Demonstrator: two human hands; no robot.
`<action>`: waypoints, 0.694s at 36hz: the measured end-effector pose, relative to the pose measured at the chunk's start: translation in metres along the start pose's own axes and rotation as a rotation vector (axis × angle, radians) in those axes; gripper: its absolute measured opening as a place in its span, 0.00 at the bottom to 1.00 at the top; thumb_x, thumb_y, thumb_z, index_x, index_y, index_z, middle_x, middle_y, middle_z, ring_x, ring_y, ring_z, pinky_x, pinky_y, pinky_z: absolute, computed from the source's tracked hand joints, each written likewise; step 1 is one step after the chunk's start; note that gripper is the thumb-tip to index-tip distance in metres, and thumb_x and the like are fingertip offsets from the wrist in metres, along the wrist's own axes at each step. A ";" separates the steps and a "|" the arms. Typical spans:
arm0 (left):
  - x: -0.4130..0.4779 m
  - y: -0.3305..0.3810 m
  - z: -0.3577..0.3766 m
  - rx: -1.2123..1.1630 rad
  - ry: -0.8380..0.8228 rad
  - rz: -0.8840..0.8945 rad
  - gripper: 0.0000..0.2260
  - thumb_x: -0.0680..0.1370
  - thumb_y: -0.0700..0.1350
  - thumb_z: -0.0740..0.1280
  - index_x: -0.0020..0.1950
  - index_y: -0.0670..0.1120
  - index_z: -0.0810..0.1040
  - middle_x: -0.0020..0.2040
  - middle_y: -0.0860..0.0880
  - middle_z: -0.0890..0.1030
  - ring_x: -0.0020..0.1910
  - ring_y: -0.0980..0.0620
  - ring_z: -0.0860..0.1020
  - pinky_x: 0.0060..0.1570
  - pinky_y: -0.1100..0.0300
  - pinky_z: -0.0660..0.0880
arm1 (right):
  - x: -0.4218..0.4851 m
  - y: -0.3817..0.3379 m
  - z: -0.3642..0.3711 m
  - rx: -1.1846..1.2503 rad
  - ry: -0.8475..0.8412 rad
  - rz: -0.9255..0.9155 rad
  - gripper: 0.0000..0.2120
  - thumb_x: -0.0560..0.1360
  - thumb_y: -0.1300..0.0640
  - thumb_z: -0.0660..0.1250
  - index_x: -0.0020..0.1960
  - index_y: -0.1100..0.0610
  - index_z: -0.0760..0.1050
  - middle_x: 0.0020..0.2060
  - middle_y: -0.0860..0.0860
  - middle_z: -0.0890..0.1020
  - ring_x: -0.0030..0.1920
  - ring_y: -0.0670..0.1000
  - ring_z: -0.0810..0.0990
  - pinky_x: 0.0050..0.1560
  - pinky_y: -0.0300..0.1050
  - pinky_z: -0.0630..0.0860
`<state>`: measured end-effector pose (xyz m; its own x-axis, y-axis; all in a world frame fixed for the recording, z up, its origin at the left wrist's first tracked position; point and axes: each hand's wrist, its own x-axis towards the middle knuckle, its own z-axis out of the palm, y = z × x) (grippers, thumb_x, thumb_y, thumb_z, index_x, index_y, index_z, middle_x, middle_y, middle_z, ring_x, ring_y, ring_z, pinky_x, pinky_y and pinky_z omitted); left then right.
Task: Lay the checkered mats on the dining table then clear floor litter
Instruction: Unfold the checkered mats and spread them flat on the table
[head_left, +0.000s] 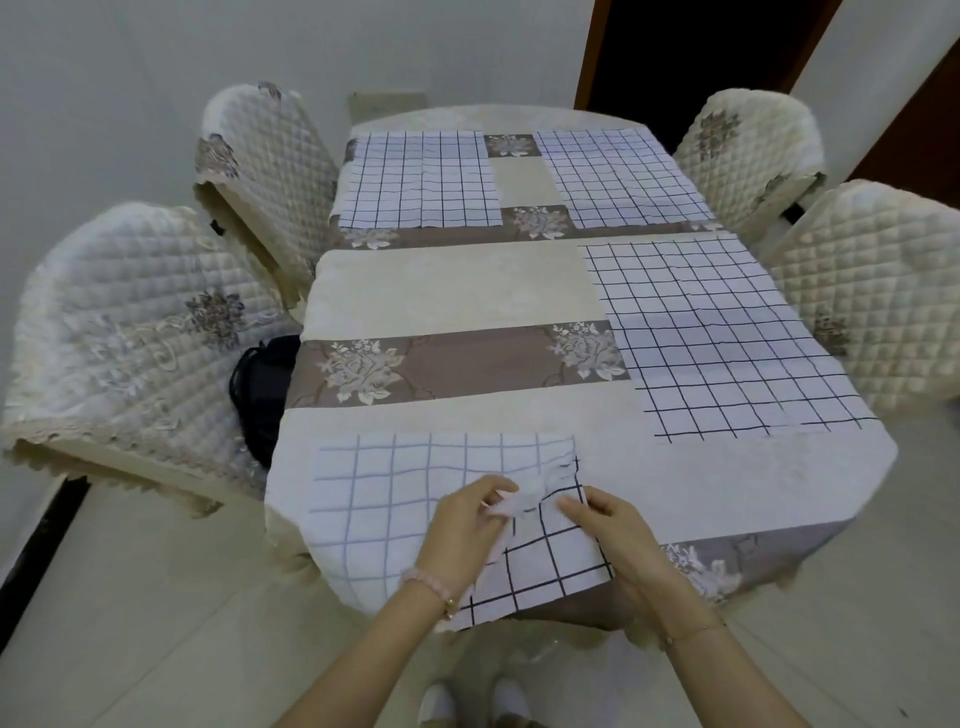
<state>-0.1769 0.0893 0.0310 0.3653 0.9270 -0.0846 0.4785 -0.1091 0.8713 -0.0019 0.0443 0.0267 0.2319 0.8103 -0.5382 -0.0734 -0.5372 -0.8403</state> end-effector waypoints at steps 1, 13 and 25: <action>0.003 -0.001 -0.007 -0.033 0.025 -0.015 0.06 0.76 0.39 0.65 0.51 0.45 0.79 0.41 0.53 0.79 0.39 0.60 0.76 0.38 0.73 0.70 | -0.001 0.000 -0.002 -0.009 0.008 0.000 0.08 0.75 0.57 0.68 0.48 0.60 0.81 0.39 0.51 0.87 0.37 0.48 0.85 0.34 0.37 0.79; 0.050 -0.033 -0.139 -0.099 0.309 -0.281 0.15 0.71 0.46 0.73 0.33 0.38 0.73 0.28 0.46 0.71 0.27 0.51 0.66 0.30 0.60 0.65 | 0.018 -0.019 -0.066 -0.288 0.050 -0.068 0.14 0.77 0.51 0.65 0.46 0.62 0.81 0.44 0.60 0.84 0.47 0.61 0.82 0.52 0.57 0.77; 0.095 -0.055 -0.201 0.253 0.099 -0.342 0.15 0.73 0.49 0.71 0.38 0.55 0.64 0.27 0.53 0.62 0.26 0.56 0.61 0.30 0.60 0.57 | 0.087 -0.073 -0.083 -0.667 0.012 -0.154 0.11 0.70 0.53 0.73 0.31 0.56 0.79 0.26 0.48 0.74 0.30 0.47 0.68 0.34 0.40 0.64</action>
<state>-0.3292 0.2558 0.0722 0.0797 0.9536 -0.2905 0.7436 0.1372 0.6544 0.1044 0.1346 0.0465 0.2031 0.8883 -0.4119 0.5733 -0.4489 -0.6854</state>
